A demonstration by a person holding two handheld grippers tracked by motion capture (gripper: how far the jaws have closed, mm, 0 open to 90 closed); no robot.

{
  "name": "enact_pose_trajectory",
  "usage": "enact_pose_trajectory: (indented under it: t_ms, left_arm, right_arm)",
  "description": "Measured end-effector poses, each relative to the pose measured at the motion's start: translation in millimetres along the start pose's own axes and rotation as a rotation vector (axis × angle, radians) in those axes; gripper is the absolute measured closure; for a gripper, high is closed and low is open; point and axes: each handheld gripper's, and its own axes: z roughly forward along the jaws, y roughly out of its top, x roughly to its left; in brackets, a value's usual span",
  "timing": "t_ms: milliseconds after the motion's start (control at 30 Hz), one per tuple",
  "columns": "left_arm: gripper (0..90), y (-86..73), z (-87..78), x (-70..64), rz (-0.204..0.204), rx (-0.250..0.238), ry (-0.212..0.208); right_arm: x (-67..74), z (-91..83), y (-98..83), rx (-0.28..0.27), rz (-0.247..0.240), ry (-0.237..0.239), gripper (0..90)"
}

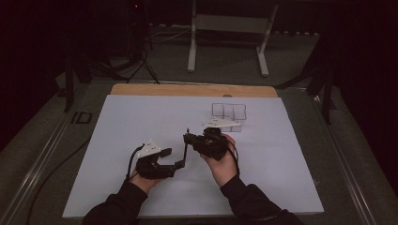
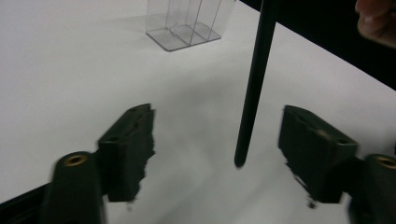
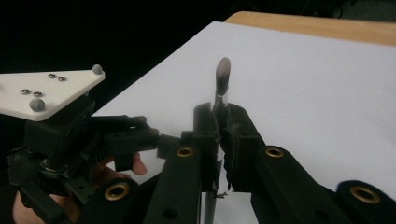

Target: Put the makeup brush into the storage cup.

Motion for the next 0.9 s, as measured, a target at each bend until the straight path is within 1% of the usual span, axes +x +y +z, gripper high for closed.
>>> enact_pose_trajectory:
  t_ms: [67,100,133,200,233,267,300,333,367,400,433,467,500,567,600,667,700,767,800,833,867,900]
  left_arm:
    - [23.3,0.1,0.1,-0.2,-0.001,0.000,0.002]
    - [21.5,0.0,0.3,-0.3,-0.006,-0.009,-0.004]
    - [21.3,0.0,0.2,0.4,-0.013,-0.017,-0.009]
    - [16.6,-0.2,-0.1,1.1,-0.015,-0.018,-0.012]
    - [15.2,-0.5,-0.2,2.2,-0.008,-0.011,-0.030]
    - [15.2,-1.0,-0.4,2.5,0.002,-0.006,-0.029]
    - [14.9,-2.0,-0.3,2.6,0.010,-0.004,-0.032]
    - [13.0,-2.1,0.0,2.5,0.017,0.001,-0.041]
    - [10.1,-2.1,0.0,2.5,0.017,0.001,-0.041]
    - [10.1,-2.3,0.2,1.4,0.029,0.005,-0.031]
    - [8.5,-2.6,0.6,0.2,0.045,0.009,-0.047]
    - [7.6,-2.6,0.6,0.2,0.045,0.009,-0.047]
    - [6.2,-3.1,1.4,-0.3,0.059,0.012,-0.048]
    - [5.0,-3.4,2.0,-0.4,0.057,0.014,-0.053]
    - [3.6,-4.1,2.5,-0.1,0.057,0.017,-0.056]
    - [3.4,-4.3,2.6,0.2,0.057,0.019,-0.052]
    - [3.1,-4.5,2.4,1.0,0.050,0.013,-0.055]
    - [2.9,-4.6,2.2,1.8,0.051,0.011,-0.044]
    - [2.8,-4.6,2.2,1.8,0.051,0.011,-0.044]
    - [2.7,-4.7,2.0,2.4,0.047,0.010,-0.048]
    - [2.7,-4.8,2.0,2.8,0.046,0.012,-0.041]
    - [2.6,-4.9,1.8,3.5,0.045,0.010,-0.043]
  right_arm:
    - [-0.7,-3.1,2.6,0.002,-0.018,0.004,84.2]
    - [-1.0,-5.2,3.7,0.000,-0.025,0.003,84.2]
    - [-1.2,-7.7,4.6,-0.006,-0.033,-0.005,84.2]
    - [-0.8,-12.3,6.5,-0.008,-0.057,-0.014,84.2]
    - [-0.8,-12.3,6.5,-0.008,-0.057,-0.014,84.2]
    - [-0.7,-15.0,7.3,-0.014,-0.064,-0.016,84.2]
    - [-0.6,-19.6,9.0,-0.021,-0.082,-0.029,84.2]
    - [-0.7,-21.9,9.9,-0.022,-0.086,-0.033,84.2]
    - [-1.1,-23.9,10.9,-0.021,-0.088,-0.035,84.2]
    - [-1.1,-23.9,10.9,-0.021,-0.088,-0.035,84.2]
    - [-2.5,-28.1,12.4,-0.028,-0.101,-0.047,84.2]
    - [-3.9,-29.7,13.2,-0.028,-0.104,-0.049,84.2]
    - [-5.5,-31.3,13.9,-0.026,-0.099,-0.046,84.2]
    - [-6.9,-33.2,14.4,-0.028,-0.094,-0.047,84.2]
    - [-9.0,-36.8,15.4,-0.027,-0.099,-0.059,84.2]
    - [-10.0,-38.7,15.9,-0.029,-0.099,-0.060,84.2]
    - [-11.5,-43.0,17.4,-0.033,-0.101,-0.066,84.2]
    - [-13.0,-48.0,19.2,-0.043,-0.108,-0.072,84.2]
    - [-13.0,-48.0,19.2,-0.043,-0.108,-0.072,84.2]
    - [-13.8,-53.1,21.2,-0.049,-0.117,-0.082,84.3]
    - [-14.6,-55.6,22.2,-0.054,-0.122,-0.086,84.2]
    - [-15.5,-58.4,23.3,-0.059,-0.126,-0.093,84.2]
